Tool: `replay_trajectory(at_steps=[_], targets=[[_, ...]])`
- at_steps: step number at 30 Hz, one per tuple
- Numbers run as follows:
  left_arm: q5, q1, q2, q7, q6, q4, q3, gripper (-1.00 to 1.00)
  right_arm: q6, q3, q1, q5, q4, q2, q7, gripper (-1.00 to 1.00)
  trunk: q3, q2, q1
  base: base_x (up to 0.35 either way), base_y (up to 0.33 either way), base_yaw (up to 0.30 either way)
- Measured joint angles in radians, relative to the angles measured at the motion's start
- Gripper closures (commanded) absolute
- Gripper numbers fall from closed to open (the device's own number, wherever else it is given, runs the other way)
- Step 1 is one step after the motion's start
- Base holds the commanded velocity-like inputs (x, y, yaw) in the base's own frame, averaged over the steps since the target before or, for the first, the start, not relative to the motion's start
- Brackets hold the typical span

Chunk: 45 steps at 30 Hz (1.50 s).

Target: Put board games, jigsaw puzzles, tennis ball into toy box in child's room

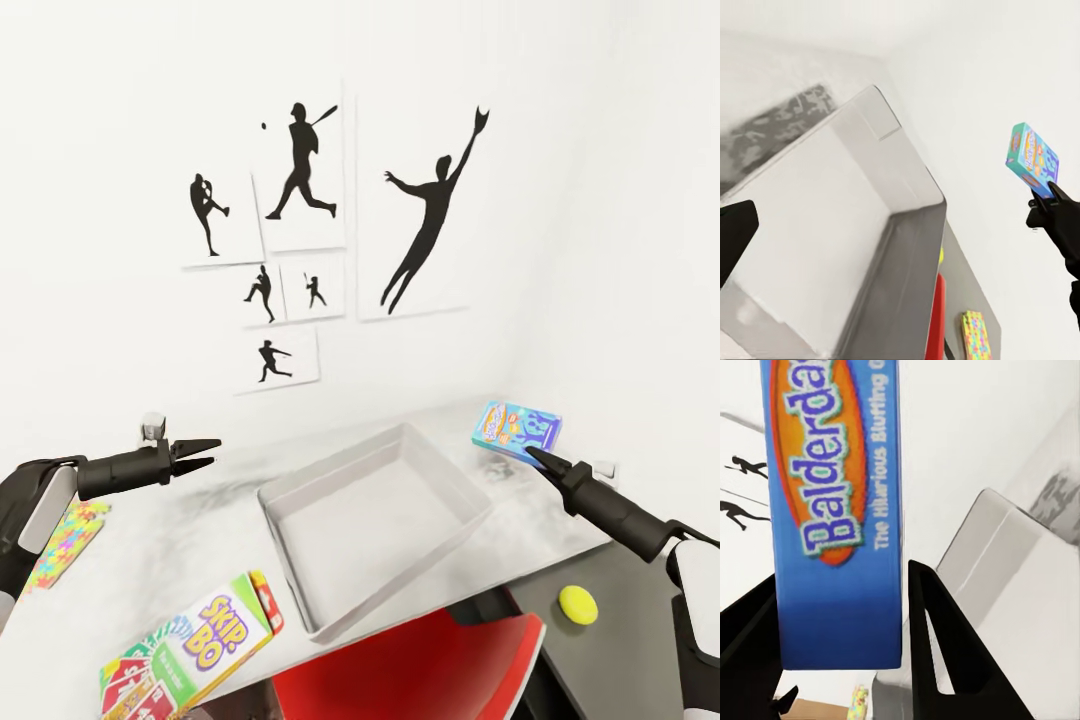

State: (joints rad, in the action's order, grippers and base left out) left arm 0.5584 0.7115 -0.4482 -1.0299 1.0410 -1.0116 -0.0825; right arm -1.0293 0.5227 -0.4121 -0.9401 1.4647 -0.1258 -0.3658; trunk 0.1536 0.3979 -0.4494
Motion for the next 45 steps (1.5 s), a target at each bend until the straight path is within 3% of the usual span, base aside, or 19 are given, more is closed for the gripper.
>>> replay_trajectory(at_steps=[8, 45], targets=[[0.001, 0.001, 0.0, 0.0, 0.0, 0.0, 0.0, -1.0, 0.0, 0.0, 0.001, 0.0, 0.0, 0.0, 0.0, 1.0, 0.0, 0.0, 0.0, 0.105, -0.079, 0.125], [0.0, 0.001, 0.0, 0.0, 0.0, -0.001, 0.0, -1.0, 0.0, 0.0, 0.002, 0.002, 0.002, 0.0, 0.0, 1.0, 0.0, 0.0, 0.0, 0.048, -0.043, 0.001]])
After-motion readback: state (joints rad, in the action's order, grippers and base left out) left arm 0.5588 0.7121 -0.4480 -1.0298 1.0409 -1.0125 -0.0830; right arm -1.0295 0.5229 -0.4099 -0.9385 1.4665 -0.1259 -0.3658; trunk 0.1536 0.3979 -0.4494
